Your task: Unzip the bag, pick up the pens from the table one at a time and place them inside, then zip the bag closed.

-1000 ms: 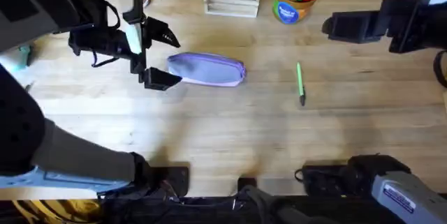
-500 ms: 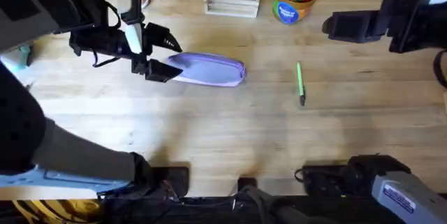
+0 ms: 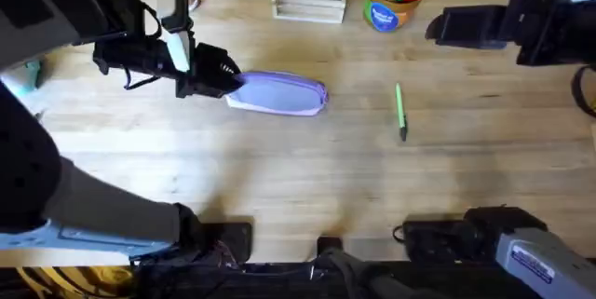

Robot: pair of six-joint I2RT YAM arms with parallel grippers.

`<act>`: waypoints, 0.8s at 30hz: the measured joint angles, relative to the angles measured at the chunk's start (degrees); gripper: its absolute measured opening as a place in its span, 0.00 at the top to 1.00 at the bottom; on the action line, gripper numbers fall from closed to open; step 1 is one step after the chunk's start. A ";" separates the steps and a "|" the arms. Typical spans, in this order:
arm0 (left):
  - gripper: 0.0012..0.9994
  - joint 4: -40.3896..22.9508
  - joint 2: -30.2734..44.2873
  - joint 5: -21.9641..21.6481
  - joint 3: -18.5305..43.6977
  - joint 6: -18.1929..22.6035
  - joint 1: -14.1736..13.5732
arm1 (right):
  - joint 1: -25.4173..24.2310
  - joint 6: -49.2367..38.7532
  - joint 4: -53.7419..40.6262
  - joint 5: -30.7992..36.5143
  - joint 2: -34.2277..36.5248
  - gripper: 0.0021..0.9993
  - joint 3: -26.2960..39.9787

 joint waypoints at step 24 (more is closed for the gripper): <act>0.96 0.02 0.00 -0.39 0.00 0.00 0.00 | 23.91 -8.50 8.89 -5.69 31.44 0.00 0.00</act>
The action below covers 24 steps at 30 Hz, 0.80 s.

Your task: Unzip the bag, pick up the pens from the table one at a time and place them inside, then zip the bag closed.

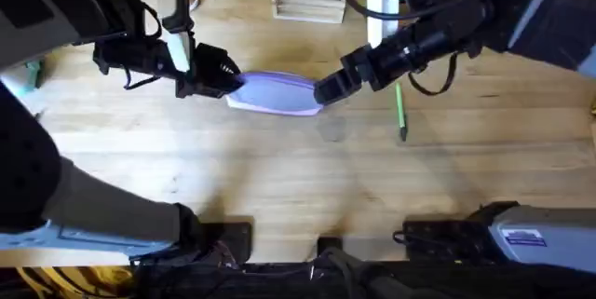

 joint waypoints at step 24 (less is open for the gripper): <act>0.96 0.00 0.00 -0.02 0.00 -0.02 0.00 | 1.56 -2.26 8.29 -3.18 10.30 0.46 0.00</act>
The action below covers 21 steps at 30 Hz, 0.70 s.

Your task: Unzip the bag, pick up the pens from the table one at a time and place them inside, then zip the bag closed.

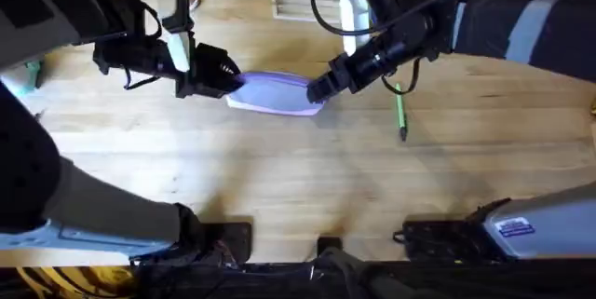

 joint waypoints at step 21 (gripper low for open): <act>0.96 -0.02 0.00 0.00 0.00 0.01 0.00 | 0.00 -0.08 -0.76 -0.02 0.00 0.90 0.00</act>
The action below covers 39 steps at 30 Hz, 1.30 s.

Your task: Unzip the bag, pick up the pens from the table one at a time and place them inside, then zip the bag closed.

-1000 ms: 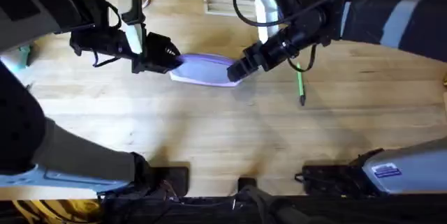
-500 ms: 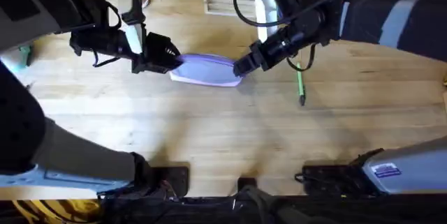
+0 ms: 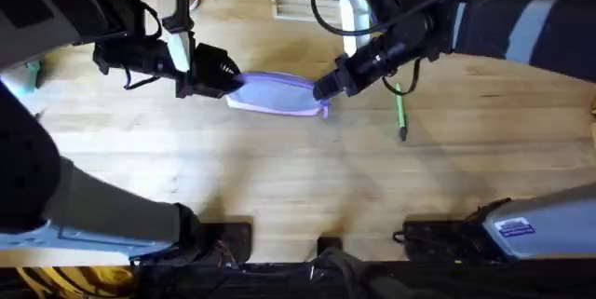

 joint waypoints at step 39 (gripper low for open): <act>0.96 0.15 0.00 1.03 0.00 -0.01 -0.70 | -4.13 0.08 -0.89 -0.90 -4.51 0.97 3.94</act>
